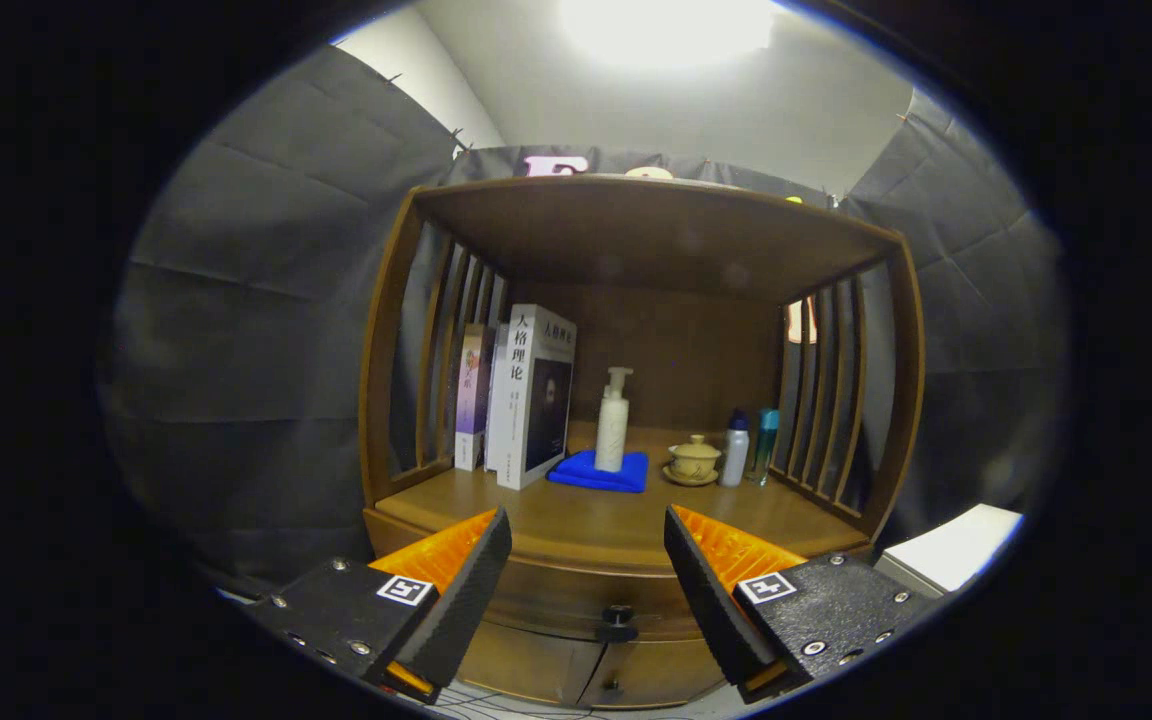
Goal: Pull open the drawer, take out the items inside it, and place them on the countertop above the cabinet.
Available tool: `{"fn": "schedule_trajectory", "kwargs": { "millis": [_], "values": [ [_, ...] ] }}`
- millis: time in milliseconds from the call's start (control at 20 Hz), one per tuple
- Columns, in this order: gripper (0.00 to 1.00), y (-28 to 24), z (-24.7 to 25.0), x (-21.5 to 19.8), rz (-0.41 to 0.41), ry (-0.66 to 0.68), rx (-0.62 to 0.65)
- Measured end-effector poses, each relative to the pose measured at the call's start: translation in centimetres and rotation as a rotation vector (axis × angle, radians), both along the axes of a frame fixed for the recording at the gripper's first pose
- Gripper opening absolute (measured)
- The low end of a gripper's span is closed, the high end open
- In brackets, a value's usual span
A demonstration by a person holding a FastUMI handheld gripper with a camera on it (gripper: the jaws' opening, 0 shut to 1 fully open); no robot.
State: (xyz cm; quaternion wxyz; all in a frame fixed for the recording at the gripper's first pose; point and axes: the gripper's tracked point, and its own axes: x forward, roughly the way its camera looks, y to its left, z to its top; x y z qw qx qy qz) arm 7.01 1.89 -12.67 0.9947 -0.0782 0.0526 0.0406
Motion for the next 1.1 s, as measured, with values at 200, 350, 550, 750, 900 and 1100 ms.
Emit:
{"fn": "schedule_trajectory", "kwargs": {
  "millis": [200, 350, 550, 750, 900, 1100],
  "values": [
    [0.95, 0.9, -4.3, 1.1, 0.002, 0.062, 0.024],
    [0.96, -0.2, -6.9, 1.9, -0.039, 0.111, 0.024],
    [0.96, -2.1, -10.2, 2.6, -0.089, 0.172, -0.042],
    [0.96, -4.1, -13.4, 2.5, -0.128, 0.222, -0.087],
    [0.93, -4.8, -14.9, 2.6, -0.142, 0.244, -0.074],
    [0.87, -5.4, -17.1, 3.0, -0.137, 0.281, -0.059]
  ]
}}
